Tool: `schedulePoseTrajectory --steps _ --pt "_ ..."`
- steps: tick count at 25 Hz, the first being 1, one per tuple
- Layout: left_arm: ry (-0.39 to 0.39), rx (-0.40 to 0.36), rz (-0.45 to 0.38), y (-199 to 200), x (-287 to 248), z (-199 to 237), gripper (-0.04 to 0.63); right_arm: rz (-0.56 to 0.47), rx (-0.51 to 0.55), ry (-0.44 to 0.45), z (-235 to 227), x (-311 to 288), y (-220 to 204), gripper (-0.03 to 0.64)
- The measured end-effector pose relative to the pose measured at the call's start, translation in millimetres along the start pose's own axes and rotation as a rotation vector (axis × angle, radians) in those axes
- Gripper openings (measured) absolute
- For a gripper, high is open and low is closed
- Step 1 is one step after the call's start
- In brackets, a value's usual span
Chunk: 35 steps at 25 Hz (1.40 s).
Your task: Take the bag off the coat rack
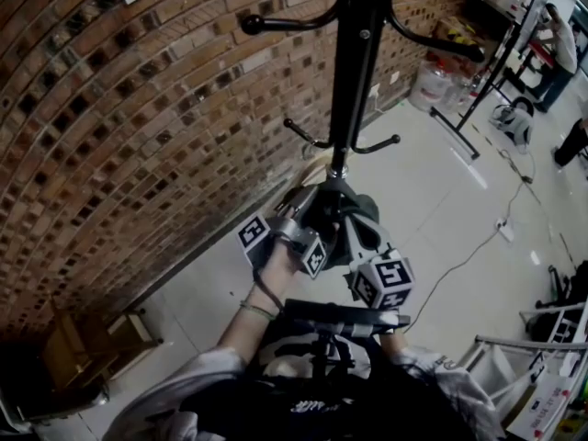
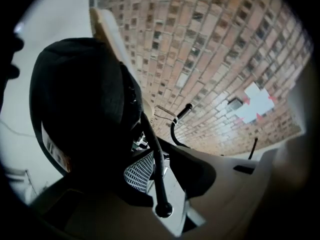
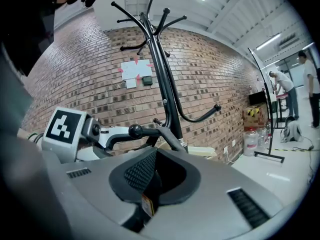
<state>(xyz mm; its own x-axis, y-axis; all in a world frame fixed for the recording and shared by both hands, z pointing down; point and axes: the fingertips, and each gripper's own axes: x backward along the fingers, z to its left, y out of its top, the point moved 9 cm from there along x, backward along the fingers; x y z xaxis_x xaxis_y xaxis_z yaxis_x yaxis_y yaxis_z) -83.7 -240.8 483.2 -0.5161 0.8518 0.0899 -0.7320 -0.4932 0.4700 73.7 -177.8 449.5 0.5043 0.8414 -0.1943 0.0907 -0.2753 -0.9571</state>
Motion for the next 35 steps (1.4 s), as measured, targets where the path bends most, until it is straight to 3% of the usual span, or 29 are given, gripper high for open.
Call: schedulePoseTrajectory --steps 1,3,9,18,23,30,35 --pt "0.005 0.05 -0.017 -1 -1 -1 0.098 -0.004 -0.012 0.008 0 -1 0 0.0" --pt "0.036 0.076 -0.029 -1 -4 -2 0.098 -0.013 -0.03 0.027 0 -2 0 0.0" --pt "0.177 0.006 -0.023 3 -18 -9 0.098 0.01 -0.013 -0.014 -5 -4 6 0.0" --pt "0.25 -0.061 -0.067 4 -30 -11 0.083 0.006 -0.026 -0.021 -8 -5 5 0.0" --pt "0.179 -0.146 -0.057 10 -31 -5 0.068 -0.003 -0.033 -0.01 -8 -7 4 0.0" --pt "0.15 -0.404 -0.027 3 -28 -21 0.061 -0.03 -0.032 -0.037 -14 3 3 0.0" --pt "0.095 -0.459 0.031 3 -24 -27 0.044 -0.035 -0.036 -0.084 -25 20 -1 0.0"
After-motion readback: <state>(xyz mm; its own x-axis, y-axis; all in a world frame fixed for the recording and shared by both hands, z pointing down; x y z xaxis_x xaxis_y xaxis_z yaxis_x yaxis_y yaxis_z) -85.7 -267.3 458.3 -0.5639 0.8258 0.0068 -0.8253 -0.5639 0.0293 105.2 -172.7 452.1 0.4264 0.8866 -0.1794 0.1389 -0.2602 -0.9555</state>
